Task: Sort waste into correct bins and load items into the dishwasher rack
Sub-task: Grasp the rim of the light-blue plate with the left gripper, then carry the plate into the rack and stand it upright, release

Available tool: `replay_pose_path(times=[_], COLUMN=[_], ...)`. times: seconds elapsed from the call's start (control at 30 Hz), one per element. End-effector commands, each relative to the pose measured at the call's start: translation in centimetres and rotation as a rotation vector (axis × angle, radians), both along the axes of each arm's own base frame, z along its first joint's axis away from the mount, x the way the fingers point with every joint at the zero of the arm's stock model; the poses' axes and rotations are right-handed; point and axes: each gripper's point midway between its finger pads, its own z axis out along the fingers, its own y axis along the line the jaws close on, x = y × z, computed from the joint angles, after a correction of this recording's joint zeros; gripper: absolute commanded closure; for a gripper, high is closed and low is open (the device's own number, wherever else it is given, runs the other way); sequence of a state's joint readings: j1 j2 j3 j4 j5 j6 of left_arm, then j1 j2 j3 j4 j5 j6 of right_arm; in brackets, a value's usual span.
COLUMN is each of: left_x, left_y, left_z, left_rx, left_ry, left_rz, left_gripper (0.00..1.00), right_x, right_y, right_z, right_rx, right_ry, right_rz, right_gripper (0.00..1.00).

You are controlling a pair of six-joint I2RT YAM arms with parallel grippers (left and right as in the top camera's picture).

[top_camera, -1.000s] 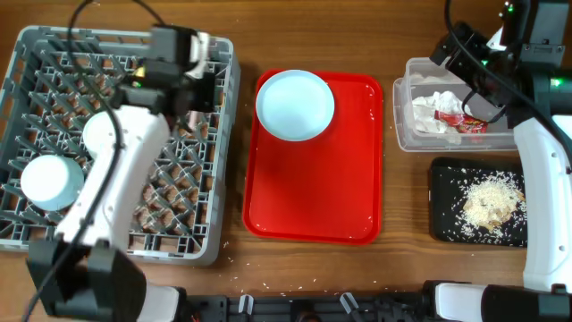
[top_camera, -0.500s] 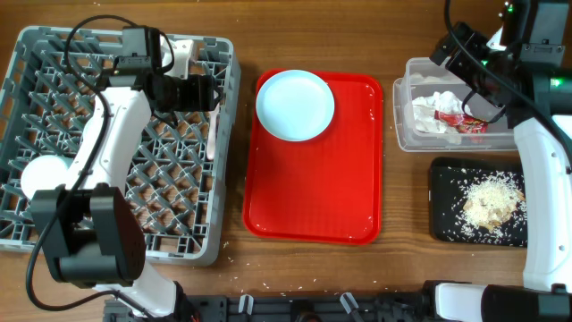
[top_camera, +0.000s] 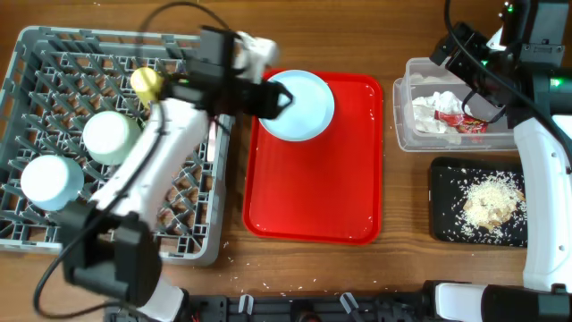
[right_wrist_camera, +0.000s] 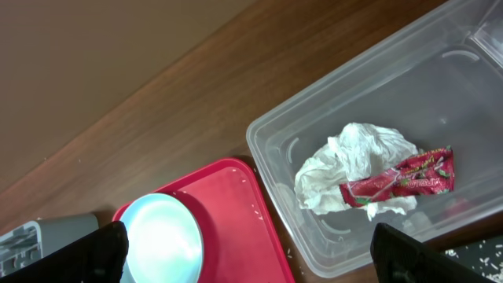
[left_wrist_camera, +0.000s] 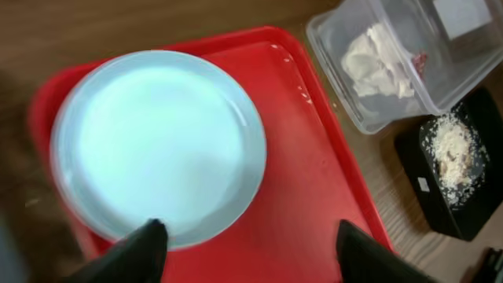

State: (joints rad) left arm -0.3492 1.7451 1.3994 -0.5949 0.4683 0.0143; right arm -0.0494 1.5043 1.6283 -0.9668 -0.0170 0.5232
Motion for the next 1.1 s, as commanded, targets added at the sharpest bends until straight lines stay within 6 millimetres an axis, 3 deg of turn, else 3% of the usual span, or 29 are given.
replay_pose_path(times=[0.0, 0.07, 0.13, 0.23, 0.33, 0.43, 0.47, 0.6, 0.67, 0.73, 0.87, 0.97, 1.07], left_x=[-0.8, -1.0, -0.7, -0.6, -0.9, -0.9, -0.9, -1.1, -1.0, -0.9, -1.3, -2.4, -3.5], left_y=[-4.5, -7.1, -8.3, -8.9, -9.0, -8.8, -8.8, -8.8, -8.8, -8.9, -7.9, -3.7, 0.9], left_z=[-5.5, -9.0, -12.2, -14.9, -16.0, -16.0, -16.1, -15.9, -14.5, -11.6, -2.3, 5.5, 10.2], left_rx=[0.084, 0.151, 0.258, 0.383, 0.403, 0.405, 0.406, 0.4, 0.375, 0.347, 0.218, 0.13, 0.024], left_ry=[0.026, 0.004, -0.045, -0.117, -0.113, -0.109, -0.108, -0.092, -0.09, -0.125, -0.189, -0.241, -0.233], left_rz=[-0.079, -0.118, -0.104, -0.132, -0.157, -0.155, -0.155, -0.138, -0.102, -0.093, 0.018, 0.073, 0.112], left_gripper=[0.27, 0.27, 0.26, 0.24, 0.25, 0.47, 0.49, 0.96, 0.96, 0.96, 0.96, 0.96, 0.96], right_x=[0.2, 0.2, 0.2, 0.2, 0.2, 0.2, 0.2, 0.2, 0.2, 0.2, 0.2, 0.2, 0.2], right_y=[-0.3, -0.3, -0.3, -0.3, -0.3, -0.3, -0.3, -0.3, -0.3, -0.3, -0.3, -0.3, -0.3], right_z=[0.4, 0.4, 0.4, 0.4, 0.4, 0.4, 0.4, 0.4, 0.4, 0.4, 0.4, 0.4, 0.4], right_rx=[-0.012, -0.012, -0.013, -0.012, -0.013, -0.012, -0.012, -0.012, -0.012, -0.012, -0.012, -0.012, -0.012], right_ry=[-0.01, -0.011, -0.01, -0.011, -0.01, -0.011, -0.011, -0.011, -0.011, -0.011, -0.011, -0.01, -0.01], right_rz=[-0.012, -0.012, -0.012, -0.012, -0.012, -0.012, -0.012, -0.012, -0.012, -0.012, -0.012, -0.012, -0.012], right_gripper=[0.0, 0.0, 0.0, 0.0, 0.0, 0.0, 0.0, 0.0, 0.0, 0.0, 0.0, 0.0, 0.0])
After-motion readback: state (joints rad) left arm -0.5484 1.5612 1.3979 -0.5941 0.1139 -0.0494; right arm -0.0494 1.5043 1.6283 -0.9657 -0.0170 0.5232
